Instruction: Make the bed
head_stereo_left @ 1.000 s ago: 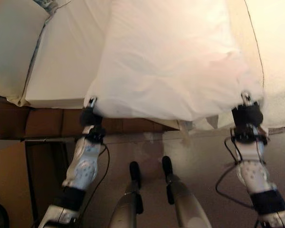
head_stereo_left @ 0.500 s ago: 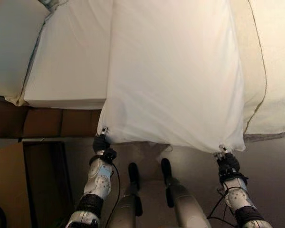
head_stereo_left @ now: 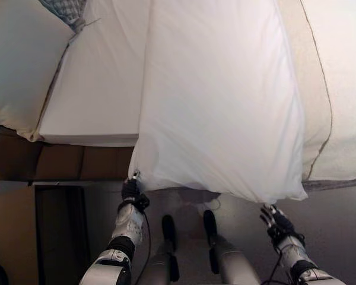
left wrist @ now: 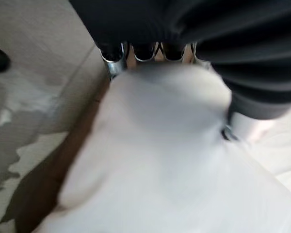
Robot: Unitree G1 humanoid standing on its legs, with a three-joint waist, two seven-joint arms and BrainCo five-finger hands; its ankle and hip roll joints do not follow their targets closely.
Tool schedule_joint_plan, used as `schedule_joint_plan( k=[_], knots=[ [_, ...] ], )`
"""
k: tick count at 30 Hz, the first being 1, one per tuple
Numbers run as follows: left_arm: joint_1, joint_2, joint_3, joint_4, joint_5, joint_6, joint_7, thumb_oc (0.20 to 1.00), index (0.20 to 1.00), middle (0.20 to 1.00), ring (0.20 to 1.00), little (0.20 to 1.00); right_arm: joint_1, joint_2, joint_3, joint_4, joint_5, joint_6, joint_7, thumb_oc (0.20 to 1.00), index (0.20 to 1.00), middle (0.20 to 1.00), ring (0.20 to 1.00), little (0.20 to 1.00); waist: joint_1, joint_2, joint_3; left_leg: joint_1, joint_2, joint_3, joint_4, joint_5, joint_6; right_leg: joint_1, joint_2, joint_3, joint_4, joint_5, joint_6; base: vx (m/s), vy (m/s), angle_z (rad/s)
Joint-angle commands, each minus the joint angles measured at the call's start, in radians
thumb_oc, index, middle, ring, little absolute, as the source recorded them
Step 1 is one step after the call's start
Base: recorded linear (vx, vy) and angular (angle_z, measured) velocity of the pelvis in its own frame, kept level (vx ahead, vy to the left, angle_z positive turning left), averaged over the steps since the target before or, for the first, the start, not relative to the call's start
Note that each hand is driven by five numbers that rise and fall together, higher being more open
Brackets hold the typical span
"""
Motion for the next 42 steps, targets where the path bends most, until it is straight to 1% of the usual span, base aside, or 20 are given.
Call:
schedule_joint_plan(
  k=[1,3,6,8,10,11,12,16,17,19,23,27,30,31,35,37,38,40,41,42],
  knots=[
    [0.312,0.058,-0.015,0.163,0.054,0.063,-0.003,1.0,1.0,1.0,1.0,1.0,0.072,0.023,-0.004,0.053,-0.064,0.022,-0.004,1.0,1.0,1.0,1.0,1.0,0.014,-0.043,-0.046,-0.062,0.025,0.024,0.018,0.004,-0.047,-0.063,-0.114,0.06,-0.015,0.067,0.14,0.05,-0.019,0.04],
    [0.316,0.067,-0.04,0.173,0.114,0.068,-0.016,1.0,1.0,1.0,1.0,1.0,0.069,0.032,0.009,0.075,-0.107,0.033,-0.011,1.0,1.0,1.0,1.0,1.0,0.017,-0.043,-0.062,-0.043,0.025,0.022,0.009,0.002,-0.047,-0.042,-0.117,0.056,-0.026,0.065,0.141,0.05,-0.024,0.05],
    [0.321,0.069,-0.049,0.172,0.135,0.069,-0.023,1.0,1.0,1.0,1.0,1.0,0.071,0.034,0.014,0.079,-0.125,0.036,-0.009,1.0,1.0,1.0,1.0,1.0,0.018,-0.043,-0.065,-0.038,0.025,0.019,0.007,0.002,-0.047,-0.035,-0.118,0.054,-0.028,0.065,0.141,0.03,-0.017,0.07],
    [0.337,0.078,-0.089,0.172,0.2,0.072,-0.055,1.0,1.0,1.0,1.0,1.0,0.082,0.041,0.027,0.088,-0.15,0.048,0.003,1.0,1.0,1.0,1.0,1.0,0.022,-0.044,-0.074,-0.024,0.026,0.017,0.005,-0.002,-0.046,-0.02,-0.118,0.049,-0.034,0.062,0.143,0.05,-0.024,0.01],
    [0.347,0.086,-0.107,0.165,0.225,0.07,-0.079,1.0,1.0,1.0,1.0,1.0,0.091,0.044,0.022,0.096,-0.14,0.055,0.019,1.0,1.0,1.0,1.0,1.0,0.024,-0.045,-0.081,-0.017,0.026,0.015,0.002,-0.003,-0.046,-0.01,-0.12,0.043,-0.037,0.06,0.143,0.04,-0.023,-0.01],
    [0.341,0.097,-0.109,0.177,0.258,0.061,-0.079,1.0,1.0,1.0,1.0,1.0,0.091,0.049,0.022,0.089,-0.14,0.052,0.016,1.0,1.0,1.0,1.0,1.0,0.023,-0.047,-0.083,-0.014,0.027,0.015,0.0,-0.002,-0.047,-0.006,-0.12,0.041,-0.039,0.057,0.143,0.04,-0.037,0.03],
    [0.35,0.111,-0.13,0.143,0.273,0.047,-0.094,1.0,1.0,1.0,1.0,1.0,0.098,0.05,0.022,0.073,-0.132,0.043,0.019,1.0,1.0,1.0,1.0,1.0,0.025,-0.05,-0.087,-0.011,0.027,0.01,-0.001,-0.003,-0.048,0.0,-0.12,0.038,-0.04,0.055,0.143,0.03,-0.036,0.07],
    [0.356,0.131,-0.174,0.085,0.29,0.035,-0.132,1.0,1.0,1.0,1.0,1.0,0.099,0.046,0.024,0.036,-0.116,0.025,0.022,1.0,1.0,1.0,1.0,1.0,0.023,-0.05,-0.093,-0.007,0.027,0.007,-0.003,-0.006,-0.048,0.007,-0.119,0.034,-0.043,0.052,0.144,0.02,-0.012,0.16],
    [0.354,0.155,-0.22,0.054,0.345,0.027,-0.159,1.0,1.0,1.0,1.0,1.0,0.091,0.037,0.021,0.012,-0.1,0.012,0.026,1.0,1.0,1.0,1.0,1.0,0.018,-0.05,-0.098,-0.005,0.026,0.008,-0.005,-0.007,-0.049,0.008,-0.118,0.037,-0.047,0.053,0.145,0.02,0.006,0.12],
    [0.354,0.165,-0.217,0.027,0.31,0.025,-0.169,1.0,1.0,1.0,1.0,1.0,0.087,0.034,0.022,-0.007,-0.088,0.004,0.027,1.0,1.0,1.0,1.0,1.0,0.018,-0.052,-0.103,-0.004,0.026,0.008,-0.006,-0.008,-0.048,0.011,-0.118,0.037,-0.05,0.053,0.146,0.02,-0.003,0.07],
    [0.348,0.175,-0.212,0.03,0.302,0.026,-0.179,1.0,1.0,1.0,1.0,1.0,0.08,0.024,0.023,-0.027,-0.089,-0.006,0.027,1.0,1.0,1.0,1.0,1.0,0.019,-0.054,-0.112,-0.002,0.027,0.007,-0.009,-0.009,-0.047,0.012,-0.119,0.039,-0.054,0.056,0.147,0.0,0.0,0.0],
    [0.355,0.196,-0.243,0.026,0.39,0.008,-0.181,1.0,1.0,1.0,1.0,1.0,0.082,0.021,0.041,-0.077,-0.115,-0.02,0.028,1.0,1.0,1.0,1.0,1.0,0.019,-0.053,-0.121,0.004,0.027,0.012,-0.011,-0.011,-0.047,0.015,-0.116,0.042,-0.055,0.053,0.148,0.0,0.0,0.0],
    [0.354,0.217,-0.268,-0.025,0.399,-0.005,-0.199,1.0,1.0,1.0,1.0,1.0,0.089,0.023,0.07,-0.15,-0.13,-0.034,0.029,1.0,1.0,1.0,1.0,1.0,0.017,-0.053,-0.125,0.007,0.027,0.012,-0.013,-0.012,-0.047,0.016,-0.115,0.042,-0.055,0.05,0.147,0.0,0.0,0.0],
    [0.339,0.233,-0.302,-0.076,0.401,-0.016,-0.214,1.0,1.0,1.0,1.0,1.0,0.092,0.022,0.108,-0.214,-0.148,-0.044,0.034,1.0,1.0,1.0,1.0,1.0,0.013,-0.055,-0.127,0.007,0.028,0.014,-0.015,-0.011,-0.047,0.015,-0.114,0.043,-0.054,0.049,0.148,0.0,0.0,0.0],
    [0.285,0.248,-0.343,-0.109,0.392,-0.041,-0.225,1.0,1.0,1.0,1.0,1.0,0.08,0.017,0.16,-0.31,-0.165,-0.063,0.034,1.0,1.0,1.0,1.0,1.0,0.004,-0.062,-0.126,0.002,0.031,0.02,-0.012,-0.011,-0.048,0.003,-0.109,0.053,-0.045,0.046,0.147,0.0,0.0,0.0],
    [0.219,0.26,-0.413,-0.17,0.366,-0.056,-0.264,1.0,1.0,1.0,1.0,1.0,0.054,-0.006,0.213,-0.396,-0.155,-0.083,0.059,1.0,1.0,1.0,1.0,1.0,-0.007,-0.069,-0.116,-0.005,0.034,0.027,-0.008,-0.012,-0.05,-0.015,-0.101,0.066,-0.032,0.042,0.145,-0.03,-0.001,-0.05],
    [0.219,0.261,-0.413,-0.17,0.366,-0.056,-0.264,1.0,1.0,1.0,1.0,1.0,0.054,-0.006,0.213,-0.395,-0.155,-0.083,0.059,1.0,1.0,1.0,1.0,1.0,-0.006,-0.068,-0.118,-0.008,0.034,0.027,-0.008,-0.011,-0.051,-0.019,-0.101,0.066,-0.031,0.043,0.145,-0.05,-0.005,-0.17],
    [0.104,0.273,-0.508,-0.226,0.338,-0.05,-0.309,1.0,1.0,1.0,1.0,1.0,-0.03,-0.045,0.277,-0.437,-0.134,-0.089,0.114,1.0,1.0,1.0,1.0,1.0,-0.015,-0.073,-0.09,-0.039,0.035,0.03,0.013,-0.013,-0.052,-0.057,-0.09,0.077,-0.007,0.042,0.142,-0.1,-0.013,-0.2],
    [0.103,0.273,-0.508,-0.226,0.338,-0.05,-0.309,1.0,1.0,1.0,1.0,1.0,-0.03,-0.045,0.277,-0.437,-0.134,-0.089,0.114,1.0,1.0,1.0,1.0,1.0,-0.014,-0.073,-0.092,-0.042,0.035,0.031,0.013,-0.012,-0.052,-0.06,-0.089,0.077,-0.007,0.043,0.142,-0.11,-0.017,-0.11],
    [0.05,0.272,-0.54,-0.234,0.325,-0.046,-0.318,1.0,1.0,1.0,1.0,1.0,-0.075,-0.058,0.3,-0.444,-0.127,-0.087,0.124,1.0,1.0,1.0,1.0,1.0,-0.016,-0.074,-0.08,-0.056,0.035,0.033,0.022,-0.013,-0.051,-0.077,-0.085,0.082,0.001,0.043,0.14,-0.09,-0.012,-0.08]
  ],
)
